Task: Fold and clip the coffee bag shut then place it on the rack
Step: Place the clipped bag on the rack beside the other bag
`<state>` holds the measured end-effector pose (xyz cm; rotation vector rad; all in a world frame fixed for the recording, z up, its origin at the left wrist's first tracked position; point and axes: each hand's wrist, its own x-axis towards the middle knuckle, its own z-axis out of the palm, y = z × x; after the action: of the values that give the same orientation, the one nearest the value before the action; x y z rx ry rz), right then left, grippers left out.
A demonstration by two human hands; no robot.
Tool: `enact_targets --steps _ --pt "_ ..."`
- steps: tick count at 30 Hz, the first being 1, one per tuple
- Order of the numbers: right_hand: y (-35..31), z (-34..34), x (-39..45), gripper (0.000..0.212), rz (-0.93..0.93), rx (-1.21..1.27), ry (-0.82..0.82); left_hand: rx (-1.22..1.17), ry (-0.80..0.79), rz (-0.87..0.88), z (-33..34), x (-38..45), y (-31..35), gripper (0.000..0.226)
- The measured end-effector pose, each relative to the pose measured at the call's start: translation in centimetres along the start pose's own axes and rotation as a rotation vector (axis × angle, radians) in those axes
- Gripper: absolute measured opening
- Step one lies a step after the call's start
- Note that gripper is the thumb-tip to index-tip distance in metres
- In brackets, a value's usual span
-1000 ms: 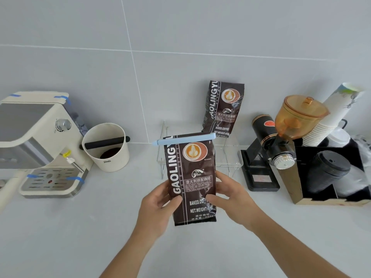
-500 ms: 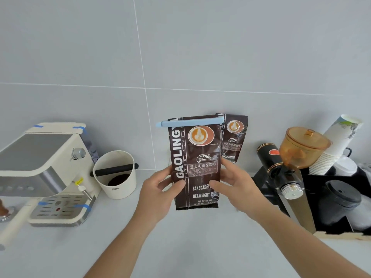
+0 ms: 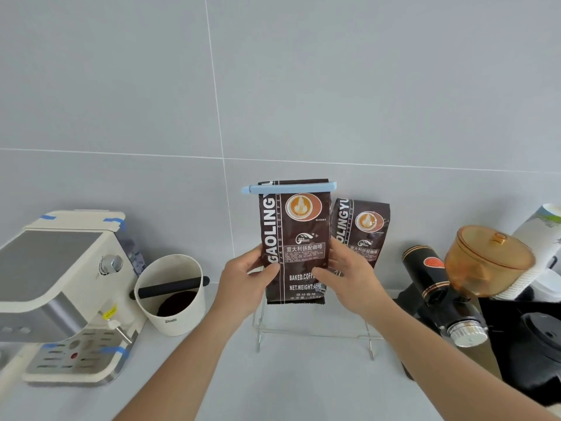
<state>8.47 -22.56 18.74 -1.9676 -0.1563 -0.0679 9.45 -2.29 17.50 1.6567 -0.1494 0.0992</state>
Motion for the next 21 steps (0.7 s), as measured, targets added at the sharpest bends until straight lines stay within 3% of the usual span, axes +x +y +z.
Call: enact_targets --steps 6,10,21 --pt "2.9 1.5 3.5 0.063 0.044 -0.034 0.033 0.000 -0.045 -0.069 0.4 3.7 -2.4 0.036" --pt "4.7 3.0 4.8 0.061 0.067 -0.037 0.151 -0.014 -0.050 -0.118 1.3 5.4 -3.8 0.031" --pt "6.5 4.3 7.3 0.062 0.110 -0.059 0.222 0.041 -0.056 -0.105 2.1 8.7 -6.9 0.034"
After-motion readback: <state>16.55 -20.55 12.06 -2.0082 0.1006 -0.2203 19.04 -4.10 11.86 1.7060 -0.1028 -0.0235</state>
